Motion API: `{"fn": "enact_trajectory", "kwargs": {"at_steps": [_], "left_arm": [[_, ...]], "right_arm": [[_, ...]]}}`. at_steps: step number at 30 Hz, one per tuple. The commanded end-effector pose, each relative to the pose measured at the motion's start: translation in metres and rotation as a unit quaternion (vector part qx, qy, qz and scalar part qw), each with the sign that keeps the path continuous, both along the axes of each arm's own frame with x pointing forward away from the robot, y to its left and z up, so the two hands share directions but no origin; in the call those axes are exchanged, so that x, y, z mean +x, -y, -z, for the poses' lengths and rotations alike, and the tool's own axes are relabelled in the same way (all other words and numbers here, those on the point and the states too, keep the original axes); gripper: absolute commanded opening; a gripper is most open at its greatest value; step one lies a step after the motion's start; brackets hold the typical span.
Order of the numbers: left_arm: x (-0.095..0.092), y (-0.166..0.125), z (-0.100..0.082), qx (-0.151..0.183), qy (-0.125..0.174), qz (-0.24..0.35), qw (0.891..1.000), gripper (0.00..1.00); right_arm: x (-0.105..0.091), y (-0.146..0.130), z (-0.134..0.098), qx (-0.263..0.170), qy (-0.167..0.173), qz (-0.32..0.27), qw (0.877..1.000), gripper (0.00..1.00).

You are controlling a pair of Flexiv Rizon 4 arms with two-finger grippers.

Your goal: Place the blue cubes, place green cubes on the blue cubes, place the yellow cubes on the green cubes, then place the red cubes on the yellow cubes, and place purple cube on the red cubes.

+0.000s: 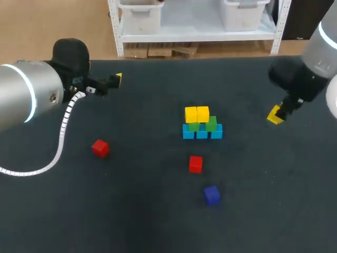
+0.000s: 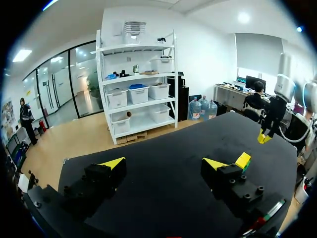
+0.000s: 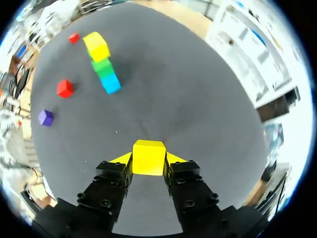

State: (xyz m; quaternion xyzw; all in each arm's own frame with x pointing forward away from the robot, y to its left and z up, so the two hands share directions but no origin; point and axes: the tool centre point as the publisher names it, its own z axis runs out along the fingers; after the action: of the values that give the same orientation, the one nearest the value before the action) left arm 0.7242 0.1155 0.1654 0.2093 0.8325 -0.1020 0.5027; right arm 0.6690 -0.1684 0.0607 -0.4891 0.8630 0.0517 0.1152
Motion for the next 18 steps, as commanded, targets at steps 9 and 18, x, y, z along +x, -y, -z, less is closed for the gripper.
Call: {"fn": "enact_trajectory", "kwargs": {"at_steps": [9,18], "left_arm": [[-0.002,0.001,0.002,-0.001,0.005,-0.005,1.000,1.00],[-0.002,0.001,0.002,-0.001,0.005,-0.005,1.000,1.00]], "right_arm": [[0.006,-0.045,-0.045,0.003,0.040,-0.308,0.951,0.00],[-0.004,-0.080,-0.025,-0.026,0.037,-0.344,0.938,0.00]]}}
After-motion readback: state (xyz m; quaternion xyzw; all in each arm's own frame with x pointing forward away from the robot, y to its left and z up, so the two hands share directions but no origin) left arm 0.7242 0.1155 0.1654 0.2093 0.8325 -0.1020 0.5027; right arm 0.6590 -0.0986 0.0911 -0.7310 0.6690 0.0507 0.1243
